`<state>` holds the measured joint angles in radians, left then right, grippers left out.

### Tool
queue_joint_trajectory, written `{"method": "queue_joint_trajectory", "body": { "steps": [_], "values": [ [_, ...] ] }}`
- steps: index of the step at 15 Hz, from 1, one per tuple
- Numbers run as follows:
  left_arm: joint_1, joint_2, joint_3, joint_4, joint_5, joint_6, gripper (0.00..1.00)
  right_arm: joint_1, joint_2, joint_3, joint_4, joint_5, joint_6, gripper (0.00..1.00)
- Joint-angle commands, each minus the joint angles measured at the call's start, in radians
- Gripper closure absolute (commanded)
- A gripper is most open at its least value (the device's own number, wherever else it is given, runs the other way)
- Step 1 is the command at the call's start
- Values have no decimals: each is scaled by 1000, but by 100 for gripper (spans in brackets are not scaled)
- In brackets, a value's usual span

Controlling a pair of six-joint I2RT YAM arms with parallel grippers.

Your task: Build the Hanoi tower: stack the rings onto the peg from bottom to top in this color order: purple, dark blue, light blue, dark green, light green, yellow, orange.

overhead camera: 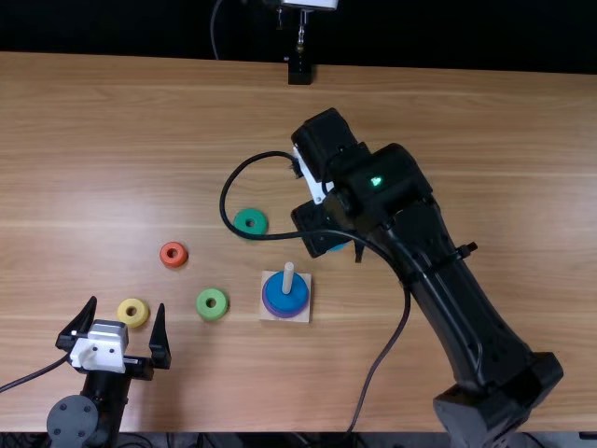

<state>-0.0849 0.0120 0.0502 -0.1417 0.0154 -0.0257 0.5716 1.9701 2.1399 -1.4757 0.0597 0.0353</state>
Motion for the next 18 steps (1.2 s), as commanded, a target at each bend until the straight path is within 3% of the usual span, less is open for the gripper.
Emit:
{"method": "queue_joint_trajectory", "body": {
  "steps": [1, 3, 8, 11, 18],
  "values": [
    [8, -12, -50, -11, 3, 11, 0, 30, -25, 43, -3, -6, 7, 100],
    [8, -12, -50, -11, 3, 11, 0, 56, -28, 43, -3, -6, 24, 100],
    [8, -12, -50, -11, 3, 11, 0, 100, -28, 43, -3, -8, 27, 100],
    [8, -12, -50, -11, 3, 11, 0, 146, -28, 61, -3, -8, 71, 100],
    [8, -12, -50, -11, 3, 11, 0, 172, -28, 48, -38, -8, 73, 100]
  ]
}}
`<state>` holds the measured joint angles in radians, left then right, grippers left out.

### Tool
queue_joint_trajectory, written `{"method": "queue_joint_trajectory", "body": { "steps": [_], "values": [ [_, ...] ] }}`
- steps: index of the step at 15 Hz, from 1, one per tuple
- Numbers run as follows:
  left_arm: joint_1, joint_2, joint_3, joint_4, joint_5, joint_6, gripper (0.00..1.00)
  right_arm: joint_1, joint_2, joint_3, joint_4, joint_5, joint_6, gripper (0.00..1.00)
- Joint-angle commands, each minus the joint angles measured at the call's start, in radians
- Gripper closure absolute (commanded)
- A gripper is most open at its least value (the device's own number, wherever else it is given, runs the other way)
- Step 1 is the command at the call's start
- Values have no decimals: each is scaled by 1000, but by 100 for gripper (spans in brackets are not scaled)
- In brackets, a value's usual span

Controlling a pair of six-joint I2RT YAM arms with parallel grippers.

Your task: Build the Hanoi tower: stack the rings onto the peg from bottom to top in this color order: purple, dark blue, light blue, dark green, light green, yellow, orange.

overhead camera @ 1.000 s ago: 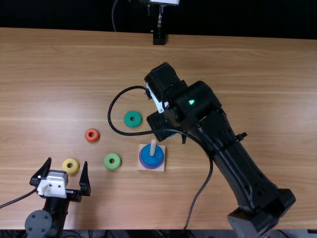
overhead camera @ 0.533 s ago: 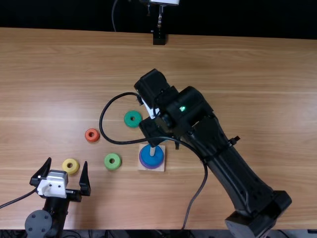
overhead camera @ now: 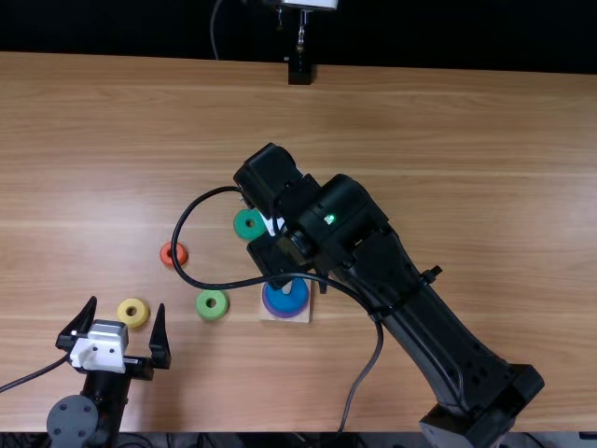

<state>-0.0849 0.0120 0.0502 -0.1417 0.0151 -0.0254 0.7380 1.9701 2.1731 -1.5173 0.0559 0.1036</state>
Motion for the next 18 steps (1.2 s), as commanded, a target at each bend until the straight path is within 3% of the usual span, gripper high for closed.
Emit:
{"method": "queue_joint_trajectory", "body": {
  "steps": [1, 12, 15, 18],
  "values": [
    [8, -12, -50, -11, 3, 11, 0, 3, -28, 14, -24, -6, 5, 100],
    [8, -12, -50, -11, 3, 11, 0, -2, -28, -44, -36, -8, 18, 100],
    [8, -12, -50, -11, 3, 11, 0, -2, -28, -91, 10, -10, 82, 100],
    [8, -12, -50, -11, 3, 11, 0, -2, -30, -107, 55, -14, 82, 100]
  ]
}}
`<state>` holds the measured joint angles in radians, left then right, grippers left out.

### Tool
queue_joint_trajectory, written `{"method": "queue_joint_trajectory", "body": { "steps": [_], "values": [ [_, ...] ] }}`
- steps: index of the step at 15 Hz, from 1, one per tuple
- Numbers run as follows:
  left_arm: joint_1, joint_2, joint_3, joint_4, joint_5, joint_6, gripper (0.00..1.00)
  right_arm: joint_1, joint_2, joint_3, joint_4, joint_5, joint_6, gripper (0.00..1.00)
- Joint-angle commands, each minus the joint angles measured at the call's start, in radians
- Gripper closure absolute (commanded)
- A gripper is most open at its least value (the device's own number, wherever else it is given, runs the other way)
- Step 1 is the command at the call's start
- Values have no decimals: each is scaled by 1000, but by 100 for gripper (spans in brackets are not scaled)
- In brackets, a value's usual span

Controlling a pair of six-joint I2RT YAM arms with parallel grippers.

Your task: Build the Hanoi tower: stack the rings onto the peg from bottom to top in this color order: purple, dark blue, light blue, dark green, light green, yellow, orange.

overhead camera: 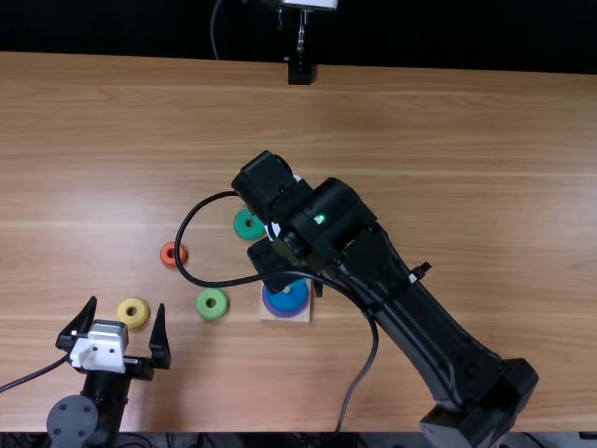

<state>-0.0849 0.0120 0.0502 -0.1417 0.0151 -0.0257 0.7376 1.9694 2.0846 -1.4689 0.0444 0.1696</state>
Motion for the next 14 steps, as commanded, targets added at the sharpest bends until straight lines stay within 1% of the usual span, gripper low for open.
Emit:
{"method": "queue_joint_trajectory", "body": {
  "steps": [1, 5, 6, 7, 8, 9, 14],
  "values": [
    [8, -12, -50, -11, 3, 11, 0, -3, -29, -24, 6, -2, 16, 100],
    [8, -12, -50, -11, 3, 11, 0, -1, -29, -64, 3, 2, 11, 100],
    [8, -12, -50, -11, 3, 11, 0, -1, -29, -80, 1, 7, 11, 94],
    [8, -12, -50, -11, 3, 11, 0, -1, -29, -84, 1, 11, 13, 46],
    [8, -12, -50, -11, 3, 11, 0, -1, -29, -95, 1, 16, 11, 0],
    [8, -12, -50, -11, 3, 11, 0, -1, -29, -101, 4, 18, 11, 0],
    [8, -12, -50, -11, 3, 11, 0, -4, -27, -64, 52, 7, 20, 0]
  ]
}}
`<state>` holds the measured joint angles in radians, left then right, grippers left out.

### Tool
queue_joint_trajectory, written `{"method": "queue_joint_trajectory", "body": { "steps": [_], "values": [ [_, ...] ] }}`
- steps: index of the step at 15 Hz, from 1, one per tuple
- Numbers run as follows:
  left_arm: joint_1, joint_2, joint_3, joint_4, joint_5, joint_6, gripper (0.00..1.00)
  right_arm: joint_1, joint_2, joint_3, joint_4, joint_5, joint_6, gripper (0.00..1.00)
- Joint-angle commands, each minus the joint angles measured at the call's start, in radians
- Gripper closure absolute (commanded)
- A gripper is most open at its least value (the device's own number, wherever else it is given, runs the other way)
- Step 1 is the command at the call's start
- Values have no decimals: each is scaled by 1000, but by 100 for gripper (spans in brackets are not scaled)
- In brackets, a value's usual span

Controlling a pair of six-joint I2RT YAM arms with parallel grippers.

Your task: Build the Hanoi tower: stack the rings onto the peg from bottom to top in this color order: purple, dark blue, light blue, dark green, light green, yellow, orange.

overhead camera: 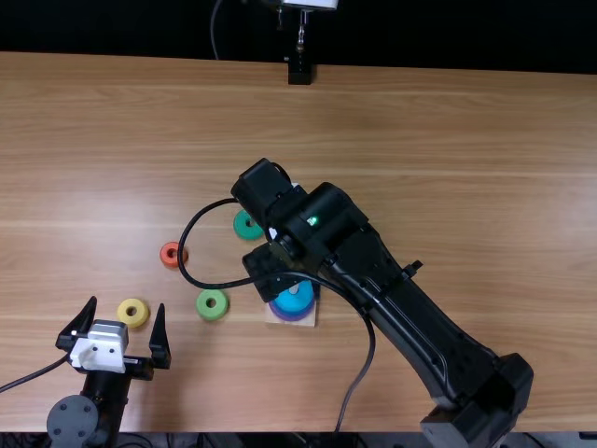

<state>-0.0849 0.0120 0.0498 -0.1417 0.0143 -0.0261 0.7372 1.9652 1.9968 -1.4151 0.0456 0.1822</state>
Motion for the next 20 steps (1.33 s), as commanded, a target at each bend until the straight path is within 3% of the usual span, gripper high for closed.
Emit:
{"method": "queue_joint_trajectory", "body": {
  "steps": [1, 5, 8, 12, 15, 16, 18, 20],
  "values": [
    [8, -12, -50, -11, 4, 11, 0, -7, -20, 46, 33, 6, 7, 0],
    [8, -12, -50, -11, 4, 11, 0, -121, -100, 25, 330, 11, 6, 0],
    [8, -12, -50, -11, 4, 11, 0, -266, -333, -167, 687, 32, -2, 0],
    [8, -12, -50, -11, 4, 11, 0, -429, -666, -543, 1099, 28, -11, 0],
    [8, -12, -50, -11, 4, 11, 0, -524, -873, -833, 1248, 26, -20, 0],
    [8, -12, -50, -11, 4, 11, 0, -562, -948, -925, 1274, 19, -22, 0],
    [8, -12, -50, -11, 4, 11, 0, -636, -1111, -1084, 1289, -14, -22, 0],
    [8, -12, -50, -11, 4, 11, 0, -656, -1272, -1247, 1289, -16, -22, 0]
  ]
}}
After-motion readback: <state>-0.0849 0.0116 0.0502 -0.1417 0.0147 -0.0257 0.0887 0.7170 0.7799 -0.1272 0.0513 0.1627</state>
